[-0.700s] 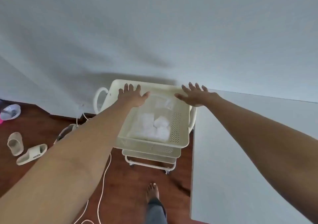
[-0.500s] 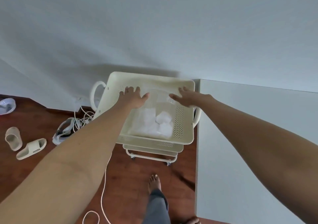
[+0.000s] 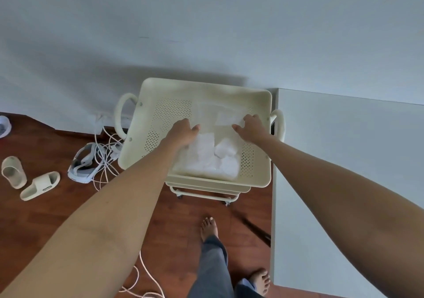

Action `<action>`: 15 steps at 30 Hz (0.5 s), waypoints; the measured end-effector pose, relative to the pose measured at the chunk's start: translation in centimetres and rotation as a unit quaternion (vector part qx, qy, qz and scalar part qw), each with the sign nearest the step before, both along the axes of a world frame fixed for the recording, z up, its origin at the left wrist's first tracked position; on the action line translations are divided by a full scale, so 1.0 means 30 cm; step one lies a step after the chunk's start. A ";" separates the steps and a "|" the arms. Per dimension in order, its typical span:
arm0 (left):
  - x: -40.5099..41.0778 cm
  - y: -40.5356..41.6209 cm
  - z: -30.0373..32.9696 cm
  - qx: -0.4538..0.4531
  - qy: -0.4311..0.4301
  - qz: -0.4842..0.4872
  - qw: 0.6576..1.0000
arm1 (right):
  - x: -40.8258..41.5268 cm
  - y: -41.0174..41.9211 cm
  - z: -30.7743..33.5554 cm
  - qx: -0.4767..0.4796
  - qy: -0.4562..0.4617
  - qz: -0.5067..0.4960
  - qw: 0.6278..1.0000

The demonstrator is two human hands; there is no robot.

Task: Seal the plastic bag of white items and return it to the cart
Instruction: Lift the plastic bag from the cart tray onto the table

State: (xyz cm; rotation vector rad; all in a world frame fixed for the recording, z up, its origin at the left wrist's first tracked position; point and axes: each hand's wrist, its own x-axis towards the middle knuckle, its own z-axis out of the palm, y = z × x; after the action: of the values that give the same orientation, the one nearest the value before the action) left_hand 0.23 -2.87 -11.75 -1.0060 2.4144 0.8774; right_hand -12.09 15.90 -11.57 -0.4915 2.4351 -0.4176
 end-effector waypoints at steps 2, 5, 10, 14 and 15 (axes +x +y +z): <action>-0.002 -0.004 -0.028 0.011 0.012 0.031 0.999 | -0.007 0.003 -0.019 -0.009 -0.008 -0.042 0.999; -0.014 -0.011 -0.066 0.028 0.041 0.083 0.995 | -0.012 0.013 -0.062 -0.034 -0.054 -0.100 0.993; -0.018 -0.012 -0.067 0.080 0.091 0.149 0.981 | 0.014 0.035 -0.053 -0.136 -0.145 -0.175 0.964; -0.018 -0.017 -0.023 0.101 0.127 0.152 0.975 | 0.004 0.051 0.005 -0.165 -0.142 -0.168 0.961; -0.016 -0.010 -0.006 0.104 0.137 0.149 0.974 | 0.000 0.057 0.024 -0.174 -0.142 -0.164 0.960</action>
State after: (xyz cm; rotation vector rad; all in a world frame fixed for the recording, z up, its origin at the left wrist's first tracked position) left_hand -0.23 -3.17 -11.93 -1.2552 2.3540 1.4274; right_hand -12.07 17.60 -10.86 -0.1494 2.1680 -0.9987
